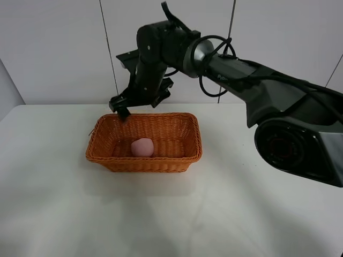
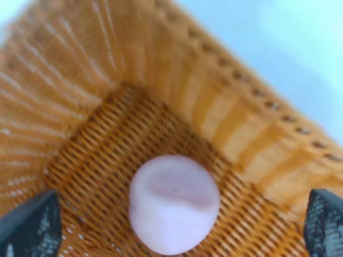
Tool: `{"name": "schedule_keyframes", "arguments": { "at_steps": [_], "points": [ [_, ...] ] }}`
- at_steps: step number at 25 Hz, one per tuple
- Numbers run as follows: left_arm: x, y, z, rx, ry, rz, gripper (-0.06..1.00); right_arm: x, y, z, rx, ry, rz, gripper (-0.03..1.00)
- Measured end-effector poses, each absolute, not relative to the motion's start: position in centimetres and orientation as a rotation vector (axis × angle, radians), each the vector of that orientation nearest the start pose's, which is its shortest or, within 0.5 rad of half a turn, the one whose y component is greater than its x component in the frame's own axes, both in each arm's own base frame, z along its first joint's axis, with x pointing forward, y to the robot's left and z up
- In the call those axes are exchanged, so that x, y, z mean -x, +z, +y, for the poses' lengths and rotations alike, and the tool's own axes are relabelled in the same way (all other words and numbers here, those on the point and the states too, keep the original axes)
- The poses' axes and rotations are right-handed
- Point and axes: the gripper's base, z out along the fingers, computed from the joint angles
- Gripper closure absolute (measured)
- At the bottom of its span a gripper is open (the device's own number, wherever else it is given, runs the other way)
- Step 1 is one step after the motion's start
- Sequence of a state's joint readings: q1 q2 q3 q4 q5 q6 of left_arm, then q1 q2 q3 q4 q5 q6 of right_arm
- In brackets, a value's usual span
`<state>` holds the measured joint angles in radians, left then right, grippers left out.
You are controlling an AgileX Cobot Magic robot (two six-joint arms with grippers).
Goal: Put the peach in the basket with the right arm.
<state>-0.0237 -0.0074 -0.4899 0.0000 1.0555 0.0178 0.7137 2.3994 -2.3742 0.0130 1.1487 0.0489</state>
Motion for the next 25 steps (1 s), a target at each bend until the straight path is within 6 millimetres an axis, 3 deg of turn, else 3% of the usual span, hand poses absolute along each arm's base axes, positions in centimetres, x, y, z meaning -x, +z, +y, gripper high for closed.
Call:
{"name": "schedule_keyframes", "arguments": {
  "at_steps": [6,11,15,19,25],
  "points": [
    [0.5,27.5,0.0,-0.042,-0.004,2.041,-0.05,-40.8,25.1,33.1,0.809,0.261,2.541,0.27],
    [0.5,27.5,0.0,-0.042,-0.004,2.041,-0.05,-43.4,25.1,29.4,0.693,0.23,2.581,0.27],
    [0.5,27.5,0.0,-0.042,-0.004,2.041,-0.05,-46.7,25.0,23.7,0.535,0.172,2.623,0.27],
    [0.5,27.5,0.0,-0.042,-0.004,2.041,-0.05,-49.6,25.0,16.5,0.346,0.105,2.654,0.27],
    [0.5,27.5,0.0,-0.042,-0.004,2.041,-0.05,-51.8,25.0,6.8,0.092,0.041,2.672,0.27]
  ]
}}
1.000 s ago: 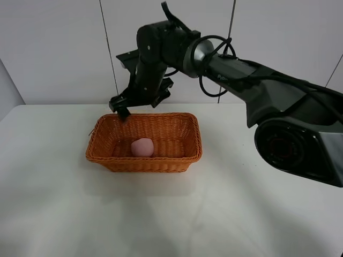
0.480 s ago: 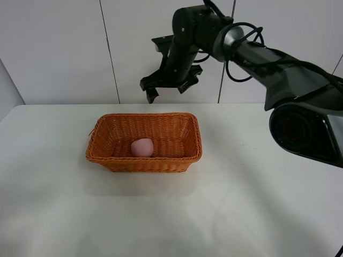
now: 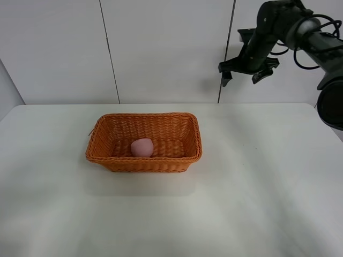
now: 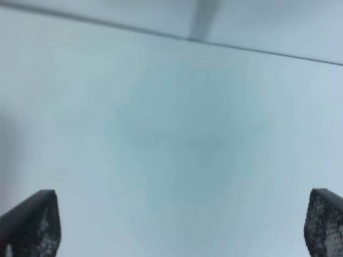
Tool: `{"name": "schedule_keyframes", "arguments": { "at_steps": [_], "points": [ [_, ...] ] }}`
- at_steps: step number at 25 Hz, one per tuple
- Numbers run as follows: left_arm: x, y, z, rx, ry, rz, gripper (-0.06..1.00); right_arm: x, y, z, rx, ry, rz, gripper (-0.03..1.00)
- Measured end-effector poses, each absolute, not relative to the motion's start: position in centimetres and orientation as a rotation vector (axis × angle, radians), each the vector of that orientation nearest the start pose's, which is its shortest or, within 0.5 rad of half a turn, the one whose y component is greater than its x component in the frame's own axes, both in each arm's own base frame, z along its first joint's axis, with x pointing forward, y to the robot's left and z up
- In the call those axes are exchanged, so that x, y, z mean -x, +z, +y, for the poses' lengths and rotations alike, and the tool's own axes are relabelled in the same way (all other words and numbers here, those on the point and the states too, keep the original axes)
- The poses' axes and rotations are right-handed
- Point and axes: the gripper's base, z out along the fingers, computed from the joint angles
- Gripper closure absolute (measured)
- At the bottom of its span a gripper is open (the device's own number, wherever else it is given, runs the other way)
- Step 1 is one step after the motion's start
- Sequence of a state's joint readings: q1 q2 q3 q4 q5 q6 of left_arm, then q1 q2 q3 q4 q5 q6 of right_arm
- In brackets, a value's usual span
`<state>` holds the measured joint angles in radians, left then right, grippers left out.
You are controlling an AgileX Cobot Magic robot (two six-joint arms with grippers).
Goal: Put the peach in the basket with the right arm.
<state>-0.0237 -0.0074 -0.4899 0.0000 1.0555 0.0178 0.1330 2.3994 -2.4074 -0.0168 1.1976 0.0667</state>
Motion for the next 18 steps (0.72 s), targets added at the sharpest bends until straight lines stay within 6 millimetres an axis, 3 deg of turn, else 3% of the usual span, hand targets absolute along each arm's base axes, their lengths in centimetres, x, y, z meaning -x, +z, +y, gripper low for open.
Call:
{"name": "schedule_keyframes", "arguments": {
  "at_steps": [3,7,14,18],
  "points": [
    [0.5,27.5,0.0,-0.042,-0.004,2.041,-0.05,-52.2,25.0,3.1,-0.003,0.018,2.673,0.27],
    [0.5,27.5,0.0,-0.042,-0.004,2.041,-0.05,-52.1,24.9,0.6,-0.071,0.011,2.687,0.27],
    [0.5,27.5,0.0,-0.042,-0.004,2.041,-0.05,-52.0,25.2,0.6,-0.065,0.055,2.685,0.27],
    [0.5,27.5,0.0,-0.042,-0.004,2.041,-0.05,-51.3,27.6,0.7,-0.064,0.077,2.642,0.27]
  ]
}}
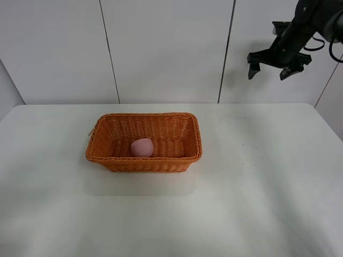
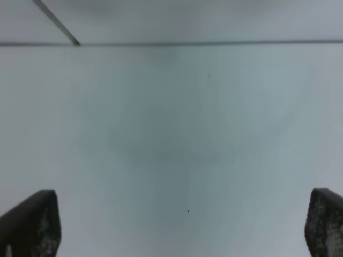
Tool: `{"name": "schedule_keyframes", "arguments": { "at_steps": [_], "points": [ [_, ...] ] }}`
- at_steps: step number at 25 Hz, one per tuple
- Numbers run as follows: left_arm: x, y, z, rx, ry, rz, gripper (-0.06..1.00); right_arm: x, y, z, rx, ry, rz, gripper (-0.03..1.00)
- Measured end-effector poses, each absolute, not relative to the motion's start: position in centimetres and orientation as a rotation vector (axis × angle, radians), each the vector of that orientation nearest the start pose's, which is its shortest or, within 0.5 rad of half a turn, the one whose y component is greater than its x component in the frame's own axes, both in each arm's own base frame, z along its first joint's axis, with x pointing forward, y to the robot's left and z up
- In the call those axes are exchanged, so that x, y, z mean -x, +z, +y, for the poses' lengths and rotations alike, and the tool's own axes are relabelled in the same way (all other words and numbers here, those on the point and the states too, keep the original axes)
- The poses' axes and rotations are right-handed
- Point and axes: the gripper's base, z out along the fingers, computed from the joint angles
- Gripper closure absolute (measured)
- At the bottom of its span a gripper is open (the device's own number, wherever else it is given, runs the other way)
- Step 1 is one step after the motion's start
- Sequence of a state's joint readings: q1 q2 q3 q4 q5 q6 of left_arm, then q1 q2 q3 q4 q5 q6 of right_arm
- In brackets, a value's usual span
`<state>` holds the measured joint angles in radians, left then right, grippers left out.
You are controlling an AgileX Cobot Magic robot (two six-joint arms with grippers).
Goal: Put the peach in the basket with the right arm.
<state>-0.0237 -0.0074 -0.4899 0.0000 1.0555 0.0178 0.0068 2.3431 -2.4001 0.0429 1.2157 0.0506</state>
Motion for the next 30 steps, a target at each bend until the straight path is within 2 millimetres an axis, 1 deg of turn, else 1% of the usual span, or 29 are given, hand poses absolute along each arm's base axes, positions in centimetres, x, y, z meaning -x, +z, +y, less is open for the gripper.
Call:
{"name": "schedule_keyframes", "arguments": {
  "at_steps": [2,5,7,10,13,14,16,17,19,20,23,26,30],
  "points": [
    [0.5,27.5,0.0,-0.042,-0.004,2.041,-0.05,-50.5,28.9,0.7,-0.064,0.079,2.632,0.27],
    [0.5,27.5,0.0,-0.042,-0.004,2.041,-0.05,-48.5,30.6,0.6,-0.06,0.063,2.645,0.27],
    [0.5,27.5,0.0,-0.042,-0.004,2.041,-0.05,-47.0,31.0,0.5,-0.058,0.05,2.675,0.27],
    [0.5,27.5,0.0,-0.042,-0.004,2.041,-0.05,-43.9,30.9,0.4,-0.052,0.038,2.75,0.27],
    [0.5,27.5,0.0,-0.042,-0.004,2.041,-0.05,-39.8,30.4,0.4,-0.033,0.032,2.835,0.27],
    [0.5,27.5,0.0,-0.042,-0.004,2.041,-0.05,-38.1,30.2,0.4,-0.031,0.03,2.864,0.27],
    [0.5,27.5,0.1,-0.042,0.003,2.041,-0.05,-34.6,29.4,0.4,-0.021,0.027,2.93,0.27],
    [0.5,27.5,0.0,-0.042,-0.004,2.041,-0.05,-32.8,29.4,0.4,-0.018,0.026,2.944,0.27],
    [0.5,27.5,0.0,-0.042,-0.004,2.041,-0.05,-28.8,28.8,0.3,0.005,0.02,2.988,0.27],
    [0.5,27.5,0.0,-0.042,-0.004,2.041,-0.05,-27.1,28.5,0.3,0.005,0.019,3.001,0.27],
    [0.5,27.5,0.0,-0.042,-0.004,2.041,-0.05,-21.1,27.8,0.2,0.005,0.019,3.016,0.27],
    [0.5,27.5,0.0,-0.042,-0.004,2.041,-0.05,-16.3,27.1,0.2,0.018,0.015,2.951,0.27],
    [0.5,27.5,0.0,-0.042,-0.004,2.041,-0.05,-11.5,26.6,0.2,0.018,0.016,2.713,0.27]
  ]
}}
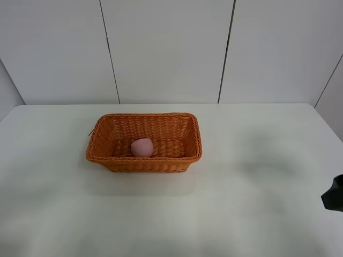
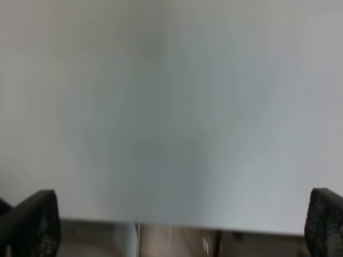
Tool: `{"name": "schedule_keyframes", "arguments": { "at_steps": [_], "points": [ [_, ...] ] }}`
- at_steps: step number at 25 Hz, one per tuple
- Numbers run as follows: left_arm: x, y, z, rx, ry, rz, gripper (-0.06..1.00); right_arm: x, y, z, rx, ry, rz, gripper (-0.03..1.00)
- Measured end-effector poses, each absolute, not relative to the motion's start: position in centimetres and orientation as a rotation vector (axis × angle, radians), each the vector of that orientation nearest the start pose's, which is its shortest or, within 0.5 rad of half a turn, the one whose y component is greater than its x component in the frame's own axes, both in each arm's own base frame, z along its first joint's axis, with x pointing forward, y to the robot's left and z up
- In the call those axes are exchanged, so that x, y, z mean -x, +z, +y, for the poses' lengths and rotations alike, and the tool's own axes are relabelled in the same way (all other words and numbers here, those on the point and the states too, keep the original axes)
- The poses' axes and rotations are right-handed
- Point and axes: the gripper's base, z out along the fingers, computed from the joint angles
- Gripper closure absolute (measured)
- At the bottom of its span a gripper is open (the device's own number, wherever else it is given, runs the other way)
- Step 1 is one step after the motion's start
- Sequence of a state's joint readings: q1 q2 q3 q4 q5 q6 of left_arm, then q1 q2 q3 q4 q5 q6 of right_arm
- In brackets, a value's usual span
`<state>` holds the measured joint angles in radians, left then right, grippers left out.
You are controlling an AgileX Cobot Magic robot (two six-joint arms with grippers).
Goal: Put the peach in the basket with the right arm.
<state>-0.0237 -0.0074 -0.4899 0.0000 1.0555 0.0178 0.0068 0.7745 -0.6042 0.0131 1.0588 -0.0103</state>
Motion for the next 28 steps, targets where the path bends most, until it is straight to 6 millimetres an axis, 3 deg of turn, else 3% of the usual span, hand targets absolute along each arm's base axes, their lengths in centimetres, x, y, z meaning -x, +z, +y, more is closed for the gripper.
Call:
{"name": "schedule_keyframes", "arguments": {
  "at_steps": [7,12,19,28],
  "points": [
    [0.5,27.5,0.0,-0.042,-0.004,2.041,-0.05,-4.9,27.4,0.1,0.018,0.015,2.337,0.27],
    [0.5,27.5,0.0,-0.042,-0.004,2.041,-0.05,-2.1,27.6,0.1,0.015,0.016,2.169,0.27],
    [0.5,27.5,0.0,-0.042,-0.004,2.041,-0.05,0.2,27.8,0.1,0.015,0.015,2.024,0.27],
    [0.5,27.5,0.0,-0.042,-0.004,2.041,-0.05,0.3,27.7,0.1,0.015,0.016,2.017,0.27]
  ]
}}
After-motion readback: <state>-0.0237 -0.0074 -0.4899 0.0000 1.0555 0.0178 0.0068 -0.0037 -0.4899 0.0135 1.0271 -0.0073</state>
